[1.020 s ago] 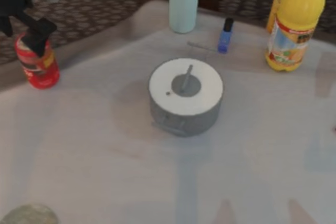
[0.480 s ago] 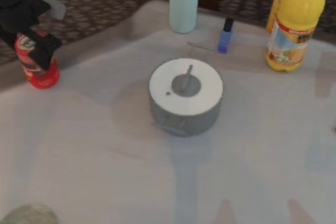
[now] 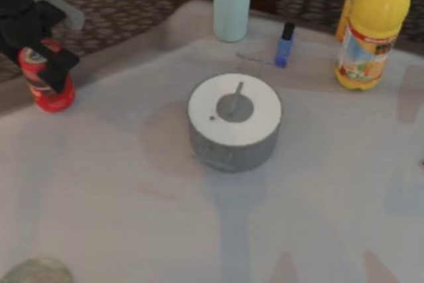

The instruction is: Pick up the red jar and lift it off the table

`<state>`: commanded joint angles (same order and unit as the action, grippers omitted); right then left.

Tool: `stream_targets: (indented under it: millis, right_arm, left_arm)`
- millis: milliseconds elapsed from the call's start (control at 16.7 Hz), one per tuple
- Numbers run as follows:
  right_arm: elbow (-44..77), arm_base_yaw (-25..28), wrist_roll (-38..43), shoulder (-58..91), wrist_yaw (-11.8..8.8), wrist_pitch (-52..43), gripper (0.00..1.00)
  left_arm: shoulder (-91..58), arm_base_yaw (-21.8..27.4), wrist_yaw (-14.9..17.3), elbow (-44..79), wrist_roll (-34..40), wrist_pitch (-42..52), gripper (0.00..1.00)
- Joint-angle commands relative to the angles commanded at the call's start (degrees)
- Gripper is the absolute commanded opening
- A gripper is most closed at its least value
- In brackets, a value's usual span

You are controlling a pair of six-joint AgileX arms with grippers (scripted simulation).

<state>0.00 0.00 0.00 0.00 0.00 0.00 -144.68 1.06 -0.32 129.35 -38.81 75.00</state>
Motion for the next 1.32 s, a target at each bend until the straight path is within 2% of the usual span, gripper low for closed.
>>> stream_targets:
  millis: [660,1320]
  right_arm:
    - [0.0,0.0,0.0,0.0,0.0,0.0,1.0]
    - [0.0,0.0,0.0,0.0,0.0,0.0,1.0]
  left_arm:
    - [0.0,0.0,0.0,0.0,0.0,0.0,0.02]
    - [0.88,-0.05,-0.05,-0.87,-0.16,0.08,0.0]
